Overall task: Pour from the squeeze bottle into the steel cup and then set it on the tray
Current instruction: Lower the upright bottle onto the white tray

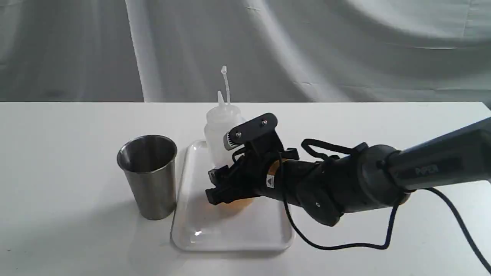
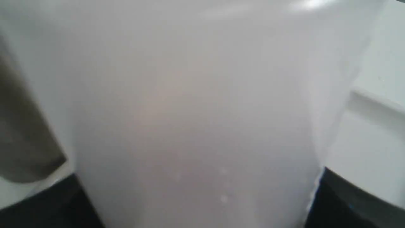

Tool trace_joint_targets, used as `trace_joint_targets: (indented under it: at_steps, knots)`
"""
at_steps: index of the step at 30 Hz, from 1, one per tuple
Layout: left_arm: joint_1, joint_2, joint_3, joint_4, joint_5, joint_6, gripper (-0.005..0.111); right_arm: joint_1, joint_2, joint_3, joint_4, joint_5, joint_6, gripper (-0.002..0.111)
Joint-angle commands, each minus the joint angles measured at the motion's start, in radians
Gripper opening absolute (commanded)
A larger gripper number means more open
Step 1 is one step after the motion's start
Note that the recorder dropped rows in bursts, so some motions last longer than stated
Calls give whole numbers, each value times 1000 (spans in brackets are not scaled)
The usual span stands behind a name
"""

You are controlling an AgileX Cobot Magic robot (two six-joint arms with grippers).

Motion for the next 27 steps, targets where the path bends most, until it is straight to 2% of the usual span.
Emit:
trace_joint_targets:
  at_steps: [1,13,17,27]
  knots:
    - [-3,-5,4,1,-7,-2,8,0,-10,-7,-10,-19,-6,39]
    - [-3,-5,4,1,-7,-2,8,0,-10,-7,-32,-19,-50,40]
    - [-3,-5,4,1,-7,-2,8,0,-10,-7,-32,-19,-117,50]
    - [-3,-5,4,1,-7,-2,8,0,-10,-7,-32,-7,-117,79]
